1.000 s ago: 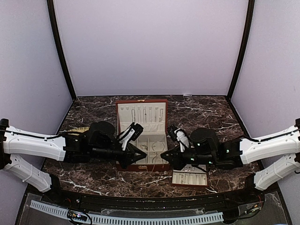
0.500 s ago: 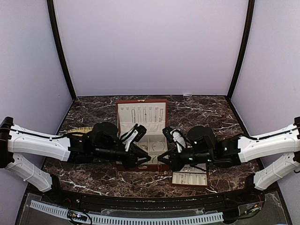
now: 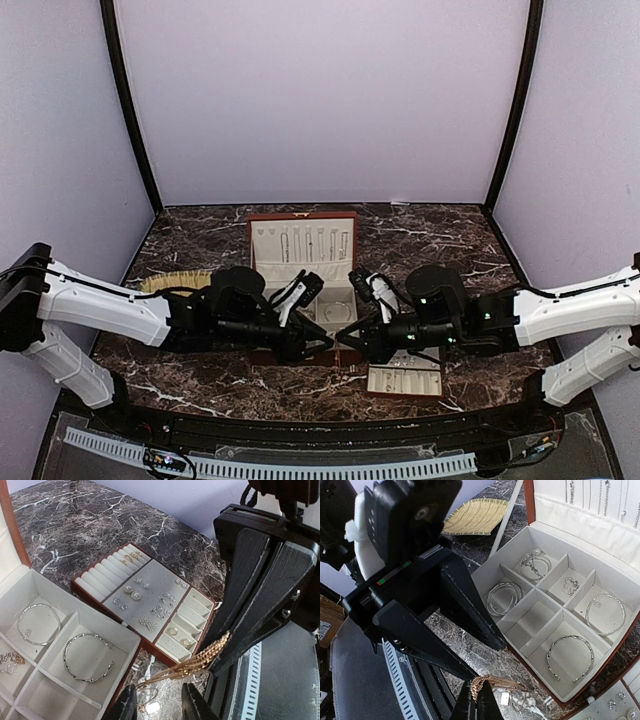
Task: Organize the mixed jewelry
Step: Pass from the right arm to the left
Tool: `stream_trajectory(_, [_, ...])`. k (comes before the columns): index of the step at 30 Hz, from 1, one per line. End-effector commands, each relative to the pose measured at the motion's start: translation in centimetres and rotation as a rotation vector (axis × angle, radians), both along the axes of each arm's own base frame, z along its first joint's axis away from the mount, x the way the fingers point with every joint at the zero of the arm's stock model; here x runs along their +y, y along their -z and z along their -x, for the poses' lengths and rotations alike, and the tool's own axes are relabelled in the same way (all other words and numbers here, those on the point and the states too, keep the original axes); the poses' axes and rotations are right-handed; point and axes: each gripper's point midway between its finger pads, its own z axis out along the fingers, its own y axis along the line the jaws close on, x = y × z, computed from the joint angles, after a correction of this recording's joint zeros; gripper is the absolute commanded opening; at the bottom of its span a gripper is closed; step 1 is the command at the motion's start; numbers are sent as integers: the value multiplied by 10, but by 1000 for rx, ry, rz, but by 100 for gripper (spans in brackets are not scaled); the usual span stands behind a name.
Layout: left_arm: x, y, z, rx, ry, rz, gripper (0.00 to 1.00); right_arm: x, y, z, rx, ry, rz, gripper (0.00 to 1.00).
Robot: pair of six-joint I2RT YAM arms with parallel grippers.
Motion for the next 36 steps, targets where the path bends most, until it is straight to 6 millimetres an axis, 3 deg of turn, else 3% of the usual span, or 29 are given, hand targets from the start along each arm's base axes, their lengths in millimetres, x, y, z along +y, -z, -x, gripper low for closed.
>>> stream_trajectory(1, [-7,-13,-3,-18,10,43,32,3,-17,1,-13,-5,-54,0])
stream_trajectory(13, [-12,-10,-2,-21,24,67,30,2,-21,3,-5,-11,-75,0])
stream_trajectory(19, [-13,-9,-3,-27,25,62,21,2,-25,3,-7,-9,-86,0])
stream_trajectory(36, [-23,-12,3,-32,83,107,29,-1,-28,3,-5,0,-104,0])
